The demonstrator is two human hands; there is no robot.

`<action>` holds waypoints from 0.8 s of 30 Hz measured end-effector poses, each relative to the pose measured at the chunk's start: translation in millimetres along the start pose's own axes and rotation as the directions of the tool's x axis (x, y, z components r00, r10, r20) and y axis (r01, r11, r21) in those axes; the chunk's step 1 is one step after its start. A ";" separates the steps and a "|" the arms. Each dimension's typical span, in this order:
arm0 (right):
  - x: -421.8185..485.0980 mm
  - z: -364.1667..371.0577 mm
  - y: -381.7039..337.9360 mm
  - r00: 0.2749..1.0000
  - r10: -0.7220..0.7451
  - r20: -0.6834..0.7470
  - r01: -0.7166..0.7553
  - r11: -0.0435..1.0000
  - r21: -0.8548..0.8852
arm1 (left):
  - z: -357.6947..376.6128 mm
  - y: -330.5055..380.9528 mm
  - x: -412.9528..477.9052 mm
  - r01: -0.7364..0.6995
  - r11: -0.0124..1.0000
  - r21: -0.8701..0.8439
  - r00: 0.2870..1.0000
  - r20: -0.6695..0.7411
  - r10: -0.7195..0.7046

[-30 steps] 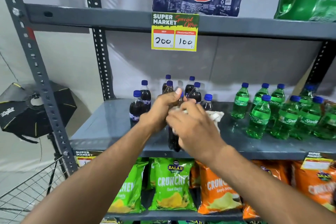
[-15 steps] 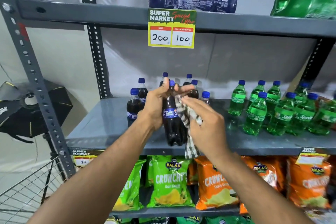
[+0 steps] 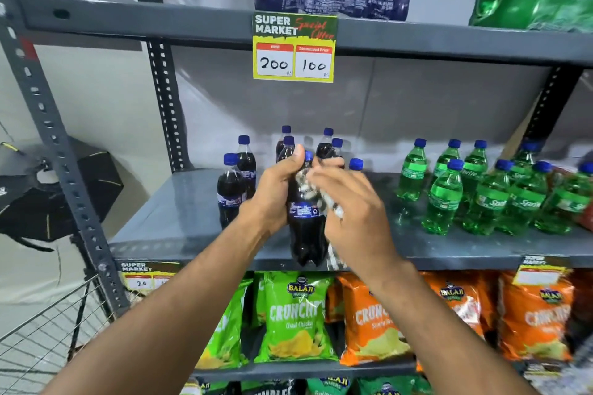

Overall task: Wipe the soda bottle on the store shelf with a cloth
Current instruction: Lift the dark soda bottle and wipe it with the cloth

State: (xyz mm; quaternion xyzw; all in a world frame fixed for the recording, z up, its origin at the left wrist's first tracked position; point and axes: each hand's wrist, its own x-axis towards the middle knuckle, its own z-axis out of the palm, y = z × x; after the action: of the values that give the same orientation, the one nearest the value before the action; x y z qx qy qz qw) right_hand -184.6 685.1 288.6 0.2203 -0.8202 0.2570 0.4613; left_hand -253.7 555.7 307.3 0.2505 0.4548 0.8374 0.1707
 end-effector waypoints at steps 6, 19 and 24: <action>-51.5 -1.4 -7.5 0.887 -0.349 0.302 0.392 0.915 -0.097 | -10.2 -2.8 -1.0 -0.102 0.984 0.144 0.993 -0.044 0.110; -22.2 -2.1 -10.1 0.948 -0.260 0.185 0.298 0.930 -0.215 | -10.4 -2.3 -4.3 -0.063 0.997 0.035 0.996 -0.059 0.065; -18.6 2.6 -17.4 0.952 -0.275 0.132 0.298 0.931 -0.210 | -8.0 -2.4 -3.9 -0.024 1.000 -0.002 0.999 -0.024 0.024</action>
State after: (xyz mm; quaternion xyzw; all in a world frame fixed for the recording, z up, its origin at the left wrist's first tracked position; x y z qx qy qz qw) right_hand -167.0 672.4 275.1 0.2960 -0.8252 0.0799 0.4744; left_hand -255.0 549.6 300.5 0.2459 0.4529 0.8428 0.1555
